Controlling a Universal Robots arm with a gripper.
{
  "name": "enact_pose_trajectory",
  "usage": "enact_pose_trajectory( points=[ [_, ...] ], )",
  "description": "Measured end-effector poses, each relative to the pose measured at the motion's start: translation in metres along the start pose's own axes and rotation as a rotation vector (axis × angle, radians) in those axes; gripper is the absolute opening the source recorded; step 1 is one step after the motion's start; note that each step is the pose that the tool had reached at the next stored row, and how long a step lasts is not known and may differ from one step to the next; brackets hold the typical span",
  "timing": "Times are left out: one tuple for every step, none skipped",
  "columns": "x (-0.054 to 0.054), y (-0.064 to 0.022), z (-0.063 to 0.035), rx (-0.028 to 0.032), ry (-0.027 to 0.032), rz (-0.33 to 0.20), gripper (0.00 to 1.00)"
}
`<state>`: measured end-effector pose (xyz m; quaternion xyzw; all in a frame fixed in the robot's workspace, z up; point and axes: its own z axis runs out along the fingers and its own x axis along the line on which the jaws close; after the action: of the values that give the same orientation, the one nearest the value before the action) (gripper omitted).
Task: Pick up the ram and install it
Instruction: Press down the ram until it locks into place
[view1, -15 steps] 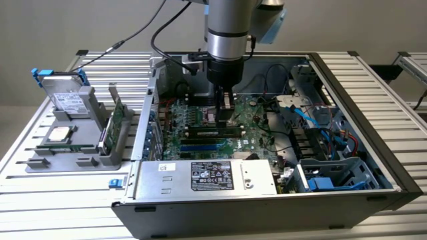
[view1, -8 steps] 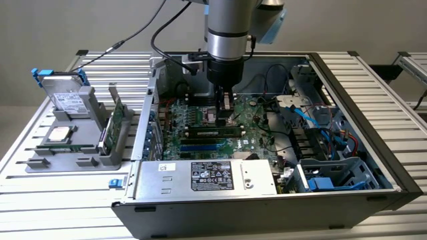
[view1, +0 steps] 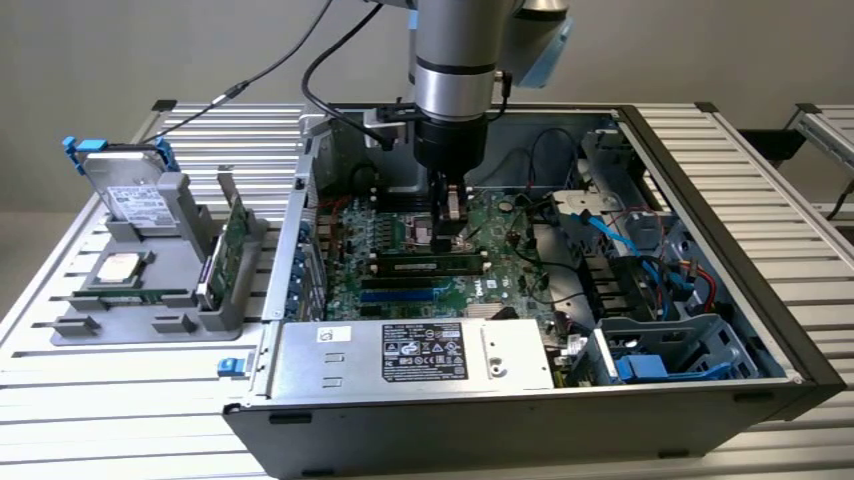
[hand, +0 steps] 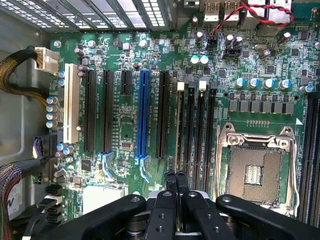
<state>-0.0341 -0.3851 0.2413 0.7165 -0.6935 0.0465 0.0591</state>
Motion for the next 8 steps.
enact_pose_trajectory(
  points=[
    [-0.0001, 0.0002, 0.0005, -0.0001, 0.0001, 0.0, 0.1],
    [-0.0002, 0.0004, 0.0012, -0.0002, 0.0001, 0.0, 0.1],
    [-0.0003, 0.0006, 0.002, -0.0004, 0.0001, 0.0, 0.1],
    [-0.0004, 0.0007, 0.0027, -0.0012, 0.0001, 0.0, 0.1],
    [-0.0006, 0.0009, 0.0037, -0.0019, 0.0004, 0.0, 0.1],
    [-0.0007, 0.001, 0.0047, -0.0027, 0.0007, 0.0, 0.1],
    [-0.0008, 0.0011, 0.0055, -0.0036, 0.0009, 0.0, 0.1],
    [-0.001, 0.0013, 0.0062, -0.0044, 0.001, -0.001, 0.1]
  ],
)
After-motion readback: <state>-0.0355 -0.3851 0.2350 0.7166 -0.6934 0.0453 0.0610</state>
